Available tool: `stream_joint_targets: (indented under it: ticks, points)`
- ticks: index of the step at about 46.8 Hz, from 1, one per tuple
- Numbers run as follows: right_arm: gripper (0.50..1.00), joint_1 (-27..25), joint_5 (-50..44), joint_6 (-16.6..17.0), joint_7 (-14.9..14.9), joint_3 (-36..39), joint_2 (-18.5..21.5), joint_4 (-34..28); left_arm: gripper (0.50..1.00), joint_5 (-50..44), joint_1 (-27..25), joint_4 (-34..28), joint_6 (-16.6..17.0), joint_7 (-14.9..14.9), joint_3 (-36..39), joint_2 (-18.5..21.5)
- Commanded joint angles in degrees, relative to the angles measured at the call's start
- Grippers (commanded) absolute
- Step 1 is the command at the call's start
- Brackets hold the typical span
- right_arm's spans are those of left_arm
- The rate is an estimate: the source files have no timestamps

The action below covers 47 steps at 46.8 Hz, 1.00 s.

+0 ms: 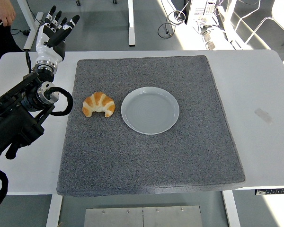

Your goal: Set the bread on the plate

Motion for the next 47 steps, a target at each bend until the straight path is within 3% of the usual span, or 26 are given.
stream_joint_targets:
  ticks: [1, 10, 23, 32, 41, 47]
  points:
    - [1.0, 0.0, 0.0, 0.1, 0.0, 0.0, 0.0, 0.0, 0.986, -0.1, -0.2, -0.1, 0.0, 0.3, 0.0, 0.2]
    - [1.0, 0.0, 0.0, 0.0, 0.0, 0.0, 0.0, 0.1, 0.986, 0.2, -0.8, -0.5, -1.8, 0.7, 1.7, 1.1]
    - [1.0, 0.0, 0.0, 0.1, 0.0, 0.0, 0.0, 0.0, 0.984, 0.6, -2.3, -0.4, -1.7, 1.6, 9.2, 1.9]
    - [1.0, 0.0, 0.0, 0.0, 0.0, 0.0, 0.0, 0.0, 0.978, 0.6, -4.3, -1.1, -1.4, 1.7, 14.8, 5.4]
    - [1.0, 0.0, 0.0, 0.1, 0.0, 0.0, 0.0, 0.0, 0.96, 0.6, -8.2, -10.4, -1.2, 1.7, 24.1, 13.5]
    - [1.0, 0.0, 0.0, 0.0, 0.0, 0.0, 0.0, 0.0, 0.96, 0.8, -10.3, -13.6, -1.2, 1.9, 28.7, 16.5]
